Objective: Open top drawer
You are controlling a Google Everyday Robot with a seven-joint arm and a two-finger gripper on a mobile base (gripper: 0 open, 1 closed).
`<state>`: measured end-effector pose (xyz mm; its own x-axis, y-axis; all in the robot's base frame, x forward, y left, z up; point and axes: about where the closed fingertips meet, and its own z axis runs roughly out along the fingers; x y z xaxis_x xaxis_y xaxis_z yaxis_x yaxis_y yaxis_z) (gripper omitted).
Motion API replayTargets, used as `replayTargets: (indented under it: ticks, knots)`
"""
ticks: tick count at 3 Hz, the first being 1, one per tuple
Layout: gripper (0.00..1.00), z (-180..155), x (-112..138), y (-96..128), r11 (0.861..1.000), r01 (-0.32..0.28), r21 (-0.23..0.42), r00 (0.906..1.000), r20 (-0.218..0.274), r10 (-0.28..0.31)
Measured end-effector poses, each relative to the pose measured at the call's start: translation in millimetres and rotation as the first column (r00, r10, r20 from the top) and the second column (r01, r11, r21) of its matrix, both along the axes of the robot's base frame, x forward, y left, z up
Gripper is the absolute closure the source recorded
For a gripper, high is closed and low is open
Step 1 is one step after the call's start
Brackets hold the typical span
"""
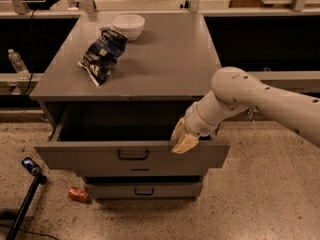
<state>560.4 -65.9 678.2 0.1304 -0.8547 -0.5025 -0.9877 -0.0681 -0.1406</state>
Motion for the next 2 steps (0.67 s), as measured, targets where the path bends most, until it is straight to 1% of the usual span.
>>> replayTargets:
  ticks: [1, 2]
  knots:
    - [0.87, 0.3, -0.5, -0.5, 1.0, 0.0, 0.0, 1.0, -0.001, 0.0]
    - [0.65, 10.4, -10.1, -14.8, 1.0, 0.011, -0.018, 0.9996, -0.026, -0.012]
